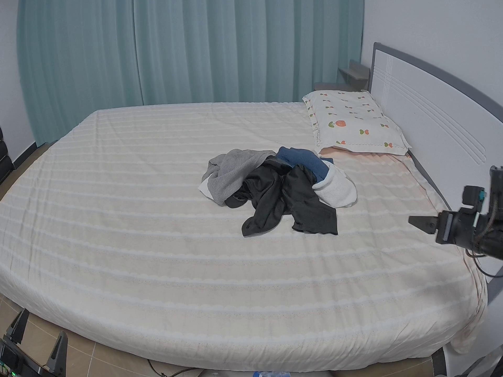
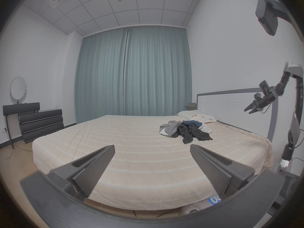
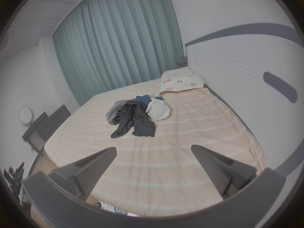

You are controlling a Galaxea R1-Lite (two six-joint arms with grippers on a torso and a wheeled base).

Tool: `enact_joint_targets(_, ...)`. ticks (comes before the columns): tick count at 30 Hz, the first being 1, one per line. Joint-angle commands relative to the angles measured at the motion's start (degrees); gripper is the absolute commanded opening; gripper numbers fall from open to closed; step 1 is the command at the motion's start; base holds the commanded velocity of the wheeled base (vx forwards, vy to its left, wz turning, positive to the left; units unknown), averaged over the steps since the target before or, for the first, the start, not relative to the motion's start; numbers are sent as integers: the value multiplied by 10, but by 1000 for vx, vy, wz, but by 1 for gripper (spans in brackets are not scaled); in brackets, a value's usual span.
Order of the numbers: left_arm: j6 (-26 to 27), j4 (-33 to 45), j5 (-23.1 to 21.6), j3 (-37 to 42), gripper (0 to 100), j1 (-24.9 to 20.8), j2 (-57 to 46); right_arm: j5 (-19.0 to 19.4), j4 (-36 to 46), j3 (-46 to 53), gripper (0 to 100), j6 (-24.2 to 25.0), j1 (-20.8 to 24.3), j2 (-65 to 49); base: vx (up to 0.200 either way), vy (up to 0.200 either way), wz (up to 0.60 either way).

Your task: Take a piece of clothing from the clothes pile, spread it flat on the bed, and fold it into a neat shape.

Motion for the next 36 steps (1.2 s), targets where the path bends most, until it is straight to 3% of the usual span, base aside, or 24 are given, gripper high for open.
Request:
enact_joint_targets(1, 0, 0, 0, 9, 100, 0, -10, -67, -73, -304, 100, 105, 57, 482, 0, 0, 0)
enact_joint_targets(11, 0, 0, 0, 9, 100, 0, -10, -73, -65, -474, 100, 118, 62, 644, 0, 0, 0)
enact_joint_targets(22, 0, 0, 0, 9, 100, 0, -10, -98, -1, -651, 100, 121, 63, 763, 0, 0, 0)
enact_joint_targets(36, 0, 0, 0, 10, 100, 0, -10, -102, 25, -747, 100, 139, 80, 810, 0, 0, 0)
